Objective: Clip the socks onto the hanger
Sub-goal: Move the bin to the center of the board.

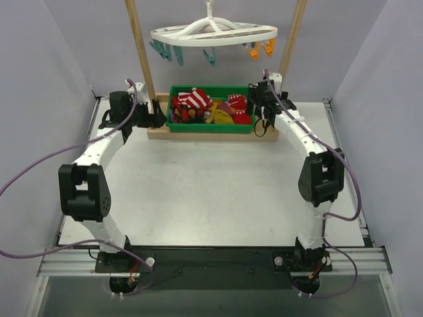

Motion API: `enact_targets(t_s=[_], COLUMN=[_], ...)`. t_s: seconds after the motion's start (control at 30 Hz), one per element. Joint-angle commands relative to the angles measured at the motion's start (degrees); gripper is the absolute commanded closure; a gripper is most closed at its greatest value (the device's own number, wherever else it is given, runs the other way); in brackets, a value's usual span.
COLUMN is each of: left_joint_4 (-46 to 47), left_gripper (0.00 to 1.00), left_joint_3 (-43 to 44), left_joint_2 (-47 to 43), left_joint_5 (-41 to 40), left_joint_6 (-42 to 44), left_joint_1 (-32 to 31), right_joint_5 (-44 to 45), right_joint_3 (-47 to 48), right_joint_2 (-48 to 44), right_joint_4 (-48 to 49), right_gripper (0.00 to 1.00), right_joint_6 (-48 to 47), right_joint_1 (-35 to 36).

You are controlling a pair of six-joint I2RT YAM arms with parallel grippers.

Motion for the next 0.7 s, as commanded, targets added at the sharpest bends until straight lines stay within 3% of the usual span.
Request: enact_targets(t_s=[0.0,0.27,0.67], left_joint_4=[5.2,9.4,13.2], left_gripper=[0.03,0.03,0.03], left_joint_3=[6.7,11.6,13.3], left_joint_2=[4.3,12.3,20.7], left_joint_5=[1.4,-1.0,-5.9], left_joint_6=[-1.7,-1.0,2.9], left_joint_1=[-0.5,-1.5,-4.6], right_joint_5=[-1.2,-6.2,-10.8], right_joint_3=[6.9,12.8,16.1], right_joint_2=[5.4,11.8,17.3], right_joint_4=[-4.6,-5.5,-6.0], right_gripper=[0.12,0.17,0.34], right_joint_6=[0.4,1.4,2.3], right_joint_1=[0.6,-1.0,-2.0])
